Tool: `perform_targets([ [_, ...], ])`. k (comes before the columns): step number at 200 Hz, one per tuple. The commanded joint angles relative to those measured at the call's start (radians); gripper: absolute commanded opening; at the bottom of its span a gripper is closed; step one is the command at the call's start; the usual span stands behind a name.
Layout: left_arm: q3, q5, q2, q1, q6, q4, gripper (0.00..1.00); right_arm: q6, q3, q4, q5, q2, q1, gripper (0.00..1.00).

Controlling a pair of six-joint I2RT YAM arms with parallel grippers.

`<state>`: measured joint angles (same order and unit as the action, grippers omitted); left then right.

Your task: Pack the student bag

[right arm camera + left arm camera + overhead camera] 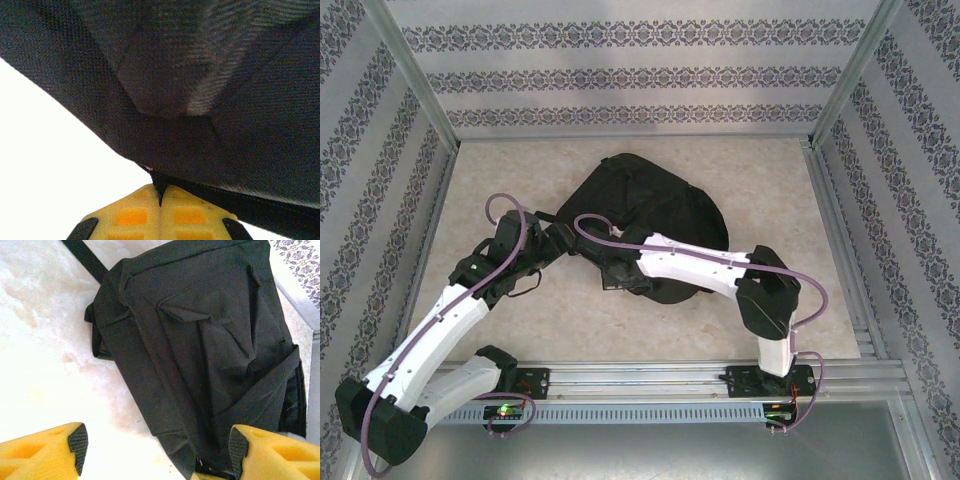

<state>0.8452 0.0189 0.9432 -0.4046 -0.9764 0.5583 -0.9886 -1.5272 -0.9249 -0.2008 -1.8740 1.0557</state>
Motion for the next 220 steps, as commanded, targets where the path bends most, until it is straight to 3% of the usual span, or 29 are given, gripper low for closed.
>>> perform_targets([
  [1,-0.039,0.018,0.036,0.015,-0.033,-0.124,0.77,0.055,0.063,0.033,-0.040,0.107,-0.009,0.00],
  [49,-0.096,0.076,0.131,0.015,-0.090,-0.318,0.79,0.094,0.163,0.165,0.009,0.202,-0.015,0.00],
  [93,-0.103,0.131,0.248,0.015,-0.109,-0.466,0.73,0.114,0.167,0.185,0.030,0.210,-0.016,0.00],
  [120,-0.125,0.139,0.291,0.015,-0.129,-0.501,0.61,0.113,0.171,0.170,0.027,0.213,-0.019,0.00],
  [183,-0.121,0.101,0.344,0.042,-0.092,-0.501,0.16,0.146,0.184,0.064,0.008,0.206,-0.005,0.00],
  [220,-0.126,0.099,0.342,0.060,-0.087,-0.501,0.00,0.153,0.244,0.054,0.006,0.258,0.004,0.00],
])
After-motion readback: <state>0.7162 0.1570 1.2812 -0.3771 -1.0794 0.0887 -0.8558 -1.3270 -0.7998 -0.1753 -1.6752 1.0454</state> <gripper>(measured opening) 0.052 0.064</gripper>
